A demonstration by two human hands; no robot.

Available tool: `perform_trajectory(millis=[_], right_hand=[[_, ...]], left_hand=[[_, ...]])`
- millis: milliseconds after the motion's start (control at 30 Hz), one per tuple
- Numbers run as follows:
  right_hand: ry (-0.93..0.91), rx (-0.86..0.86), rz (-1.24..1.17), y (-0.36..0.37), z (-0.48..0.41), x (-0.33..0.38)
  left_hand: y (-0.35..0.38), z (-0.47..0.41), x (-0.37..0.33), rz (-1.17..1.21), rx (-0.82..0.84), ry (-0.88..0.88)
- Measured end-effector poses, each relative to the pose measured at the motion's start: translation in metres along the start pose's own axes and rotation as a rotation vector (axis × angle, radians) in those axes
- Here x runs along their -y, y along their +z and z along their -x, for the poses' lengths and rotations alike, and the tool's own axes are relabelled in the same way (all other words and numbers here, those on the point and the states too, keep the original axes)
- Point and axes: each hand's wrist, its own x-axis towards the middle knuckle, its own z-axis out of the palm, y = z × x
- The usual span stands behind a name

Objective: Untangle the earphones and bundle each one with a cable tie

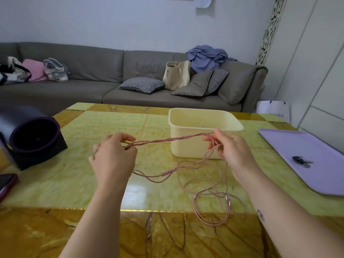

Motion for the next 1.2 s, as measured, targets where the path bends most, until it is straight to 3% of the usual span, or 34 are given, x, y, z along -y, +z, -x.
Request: perform_trajectory(millis=[100, 267, 367, 433, 567, 700, 767, 1000, 1133, 1200], right_hand=[[0.102, -0.139, -0.177, -0.010, -0.010, -0.005], [0.453, -0.294, -0.887, -0.017, -0.015, -0.003], [0.488, -0.363, -1.184, -0.014, -0.016, -0.004], [0.446, -0.364, -1.186, -0.009, -0.017, -0.006], [0.217, -0.345, -0.686, 0.003, -0.020, -0.014], [-0.199, -0.242, 0.329, 0.009, -0.018, -0.027], [-0.306, -0.135, 0.601, 0.009, -0.016, -0.035], [-0.222, 0.170, 1.074, 0.012, -0.010, -0.034], [-0.141, 0.181, 1.080, 0.011, -0.012, -0.027], [-0.106, 0.208, 0.923, 0.004, -0.011, -0.025]], left_hand=[[0.002, -0.005, 0.009, 0.299, 0.020, -0.077], [0.001, -0.014, 0.009, 1.027, 0.182, -0.572], [0.001, -0.014, 0.009, 1.219, 0.215, -0.716], [0.002, -0.013, 0.010, 1.245, 0.230, -0.753], [0.002, -0.017, 0.011, 1.390, 0.241, -0.830], [0.000, -0.018, 0.008, 1.579, 0.319, -0.870], [-0.001, -0.017, 0.006, 1.648, 0.356, -0.850], [-0.006, -0.013, 0.007, 1.666, 0.753, -0.679], [-0.008, -0.011, 0.005, 1.456, 0.733, -0.626], [-0.009, -0.014, 0.007, 1.443, 0.690, -0.647]])
